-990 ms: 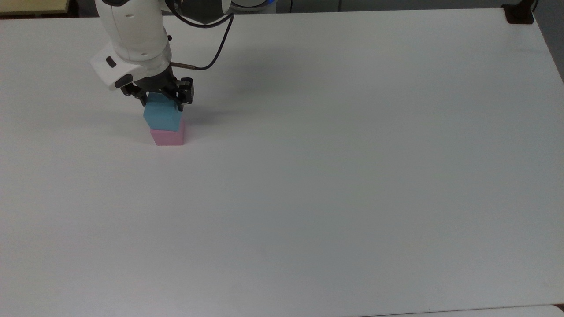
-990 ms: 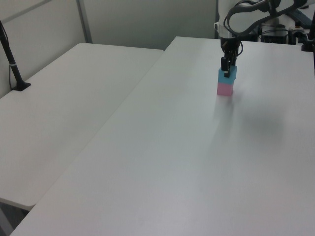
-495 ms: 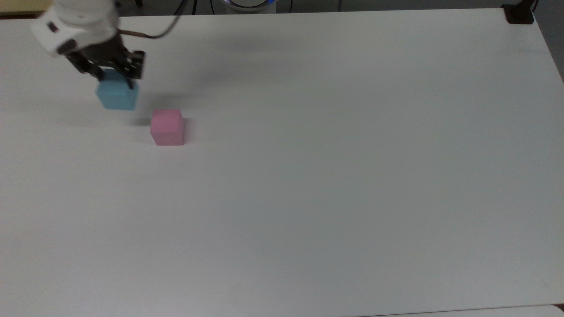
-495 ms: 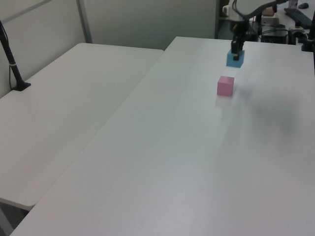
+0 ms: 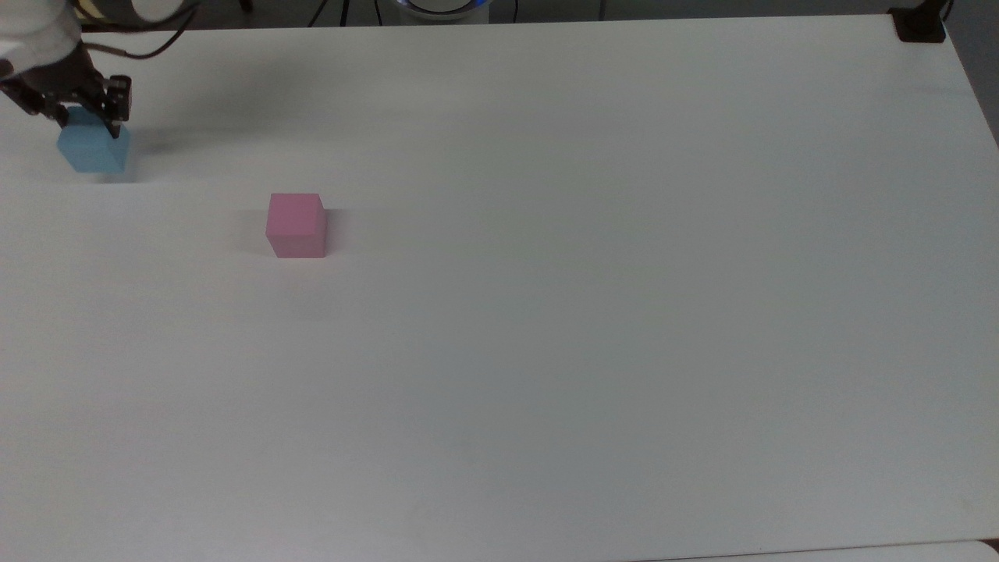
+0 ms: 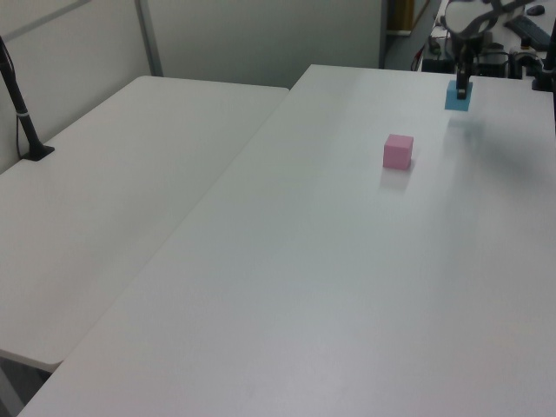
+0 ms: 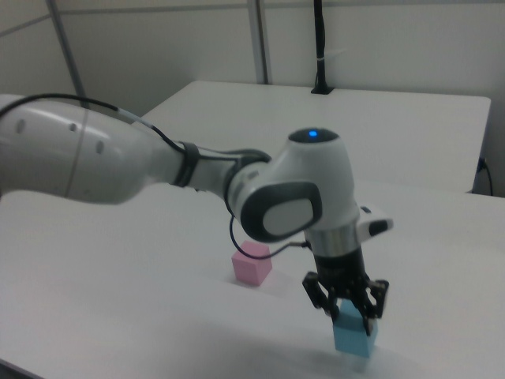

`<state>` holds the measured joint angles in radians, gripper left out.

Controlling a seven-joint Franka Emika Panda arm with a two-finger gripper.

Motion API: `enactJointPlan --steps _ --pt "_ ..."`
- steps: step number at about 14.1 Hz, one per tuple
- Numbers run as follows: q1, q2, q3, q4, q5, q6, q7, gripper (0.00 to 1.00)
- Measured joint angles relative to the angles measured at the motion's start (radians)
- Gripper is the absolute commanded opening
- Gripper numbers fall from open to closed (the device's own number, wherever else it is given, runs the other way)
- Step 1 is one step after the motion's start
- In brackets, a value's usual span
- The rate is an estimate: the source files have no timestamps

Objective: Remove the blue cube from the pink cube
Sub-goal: 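Lower the blue cube onto the table and open the gripper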

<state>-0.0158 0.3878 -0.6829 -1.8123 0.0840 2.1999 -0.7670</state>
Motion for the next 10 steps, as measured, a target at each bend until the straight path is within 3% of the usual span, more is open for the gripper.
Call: enactJointPlan --steps 1,2,7,10 --pt "-0.010 0.049 0.002 0.001 0.027 0.036 -0.022 0.65" --pt "-0.013 0.088 0.001 0.004 0.055 0.066 -0.049 0.99" --pt "-0.015 0.104 0.008 0.015 0.088 0.065 -0.134 1.00" --pt "0.066 0.000 0.012 0.053 0.097 -0.081 0.146 1.00"
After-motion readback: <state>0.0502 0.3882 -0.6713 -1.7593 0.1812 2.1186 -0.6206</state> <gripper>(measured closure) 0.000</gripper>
